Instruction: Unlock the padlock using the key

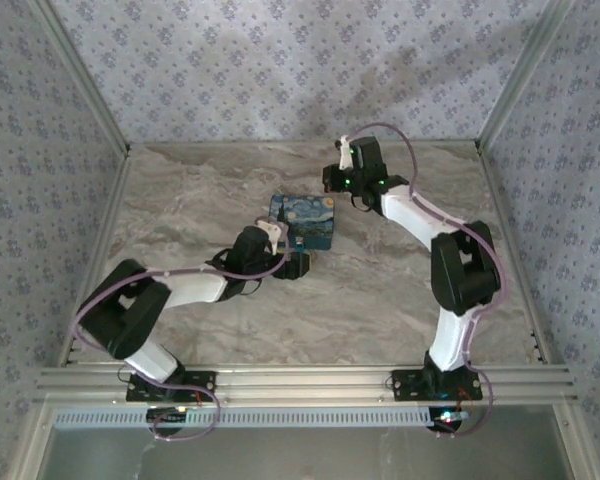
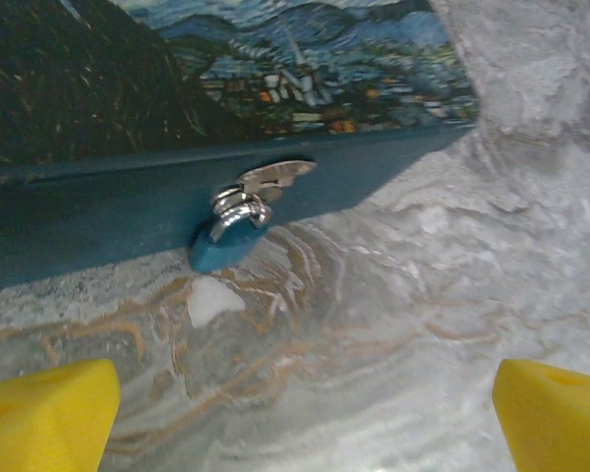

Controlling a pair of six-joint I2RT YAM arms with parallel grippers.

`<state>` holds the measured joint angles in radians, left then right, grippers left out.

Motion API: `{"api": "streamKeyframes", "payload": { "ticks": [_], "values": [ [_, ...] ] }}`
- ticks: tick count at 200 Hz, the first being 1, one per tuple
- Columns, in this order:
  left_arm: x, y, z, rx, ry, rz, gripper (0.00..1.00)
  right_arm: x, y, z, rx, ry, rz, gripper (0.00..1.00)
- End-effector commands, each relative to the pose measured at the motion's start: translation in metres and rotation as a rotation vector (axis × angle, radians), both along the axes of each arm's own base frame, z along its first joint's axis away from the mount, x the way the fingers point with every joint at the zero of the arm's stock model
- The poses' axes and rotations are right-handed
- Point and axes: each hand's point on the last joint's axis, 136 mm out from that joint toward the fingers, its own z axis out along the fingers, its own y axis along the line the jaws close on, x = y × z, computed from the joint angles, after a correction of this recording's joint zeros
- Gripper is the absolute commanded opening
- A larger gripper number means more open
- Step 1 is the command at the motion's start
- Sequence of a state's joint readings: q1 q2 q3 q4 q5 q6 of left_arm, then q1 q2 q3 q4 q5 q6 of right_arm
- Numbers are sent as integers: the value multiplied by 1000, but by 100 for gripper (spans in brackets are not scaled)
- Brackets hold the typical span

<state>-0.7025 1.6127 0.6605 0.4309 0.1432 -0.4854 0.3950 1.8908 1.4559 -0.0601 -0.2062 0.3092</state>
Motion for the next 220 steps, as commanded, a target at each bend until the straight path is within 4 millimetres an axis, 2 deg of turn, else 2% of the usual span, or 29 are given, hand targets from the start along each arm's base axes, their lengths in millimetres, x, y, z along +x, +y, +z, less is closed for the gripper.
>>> {"api": "streamKeyframes", "payload": {
  "ticks": [1, 65, 112, 127, 136, 163, 188, 220],
  "values": [
    [27, -17, 24, -62, -139, 7, 97, 18, -4, -2, -66, -15, -21, 0],
    [37, -32, -6, -18, -160, 3, 95, 46, -3, -45, -167, 39, -36, 0],
    [44, -40, -20, 60, -229, 29, 94, 49, 0, -69, -208, 78, -24, 0],
    [44, -48, -23, 44, -227, 0, 89, 47, 3, -76, -211, 91, -14, 0],
    [43, -53, -23, 32, -228, -21, 84, 46, 5, -79, -219, 93, -8, 0],
    [36, -65, -15, -8, -268, -102, 82, 41, 9, -95, -231, 119, 7, 0],
    [30, -75, -12, -27, -268, -169, 73, 38, 10, -102, -232, 127, 9, 0],
    [33, -75, -11, -31, -271, -157, 77, 34, 12, -108, -230, 137, 16, 0]
  ]
}}
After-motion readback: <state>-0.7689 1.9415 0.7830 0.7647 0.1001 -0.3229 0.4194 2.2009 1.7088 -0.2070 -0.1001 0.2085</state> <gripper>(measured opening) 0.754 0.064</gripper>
